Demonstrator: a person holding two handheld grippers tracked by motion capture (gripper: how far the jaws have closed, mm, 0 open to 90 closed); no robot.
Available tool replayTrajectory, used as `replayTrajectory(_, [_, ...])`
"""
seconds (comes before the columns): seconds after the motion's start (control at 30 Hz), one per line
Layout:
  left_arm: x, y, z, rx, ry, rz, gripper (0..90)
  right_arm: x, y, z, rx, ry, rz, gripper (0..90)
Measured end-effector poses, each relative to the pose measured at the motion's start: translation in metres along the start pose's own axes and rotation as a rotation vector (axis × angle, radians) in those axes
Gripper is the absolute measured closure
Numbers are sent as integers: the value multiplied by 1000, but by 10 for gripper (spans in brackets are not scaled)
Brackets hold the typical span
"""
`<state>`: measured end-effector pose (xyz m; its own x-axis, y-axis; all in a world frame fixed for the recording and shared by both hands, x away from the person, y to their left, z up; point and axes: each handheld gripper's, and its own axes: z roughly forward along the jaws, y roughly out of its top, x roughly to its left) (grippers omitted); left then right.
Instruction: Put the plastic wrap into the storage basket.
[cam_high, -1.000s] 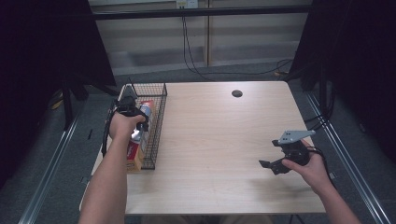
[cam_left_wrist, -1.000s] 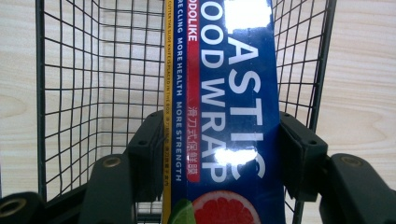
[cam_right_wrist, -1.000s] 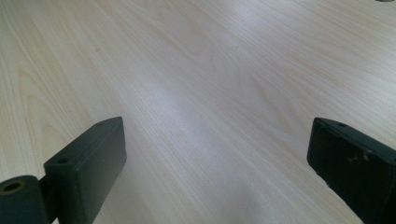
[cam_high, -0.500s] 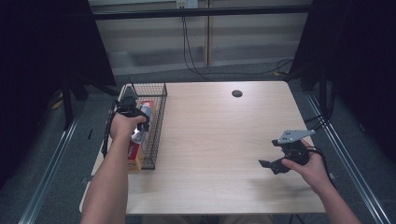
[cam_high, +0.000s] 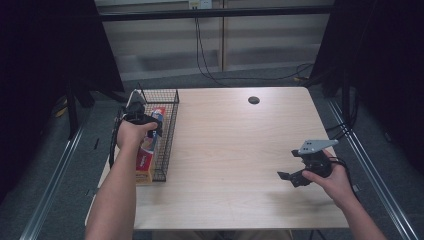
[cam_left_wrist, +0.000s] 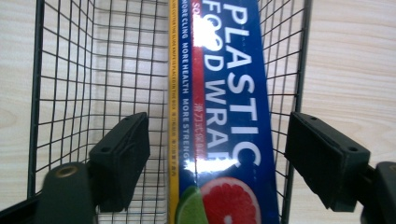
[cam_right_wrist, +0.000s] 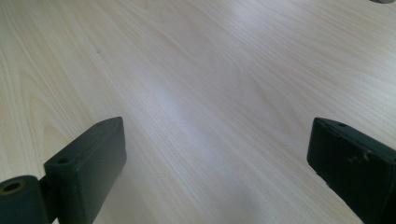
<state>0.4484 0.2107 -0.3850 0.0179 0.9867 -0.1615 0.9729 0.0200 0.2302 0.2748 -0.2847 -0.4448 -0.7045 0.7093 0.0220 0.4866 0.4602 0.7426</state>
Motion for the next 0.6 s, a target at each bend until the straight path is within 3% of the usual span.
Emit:
replayTrajectory(0.37, [-4,-3,-18,-39,-42,12,166,1,-1,0,7,0,-4,45])
replayTrajectory(0.47, [-6,-5,-25,-45,-43,40,166,1,0,-1,1,-2,1,45])
replayTrajectory(0.5, [-7,-6,-26,-54,-60,24,164,1,0,-1,0,-4,-2,45])
replayTrajectory(0.6, [-10,-7,-33,-72,-75,37,161,2,0,-1,0,-2,1,45])
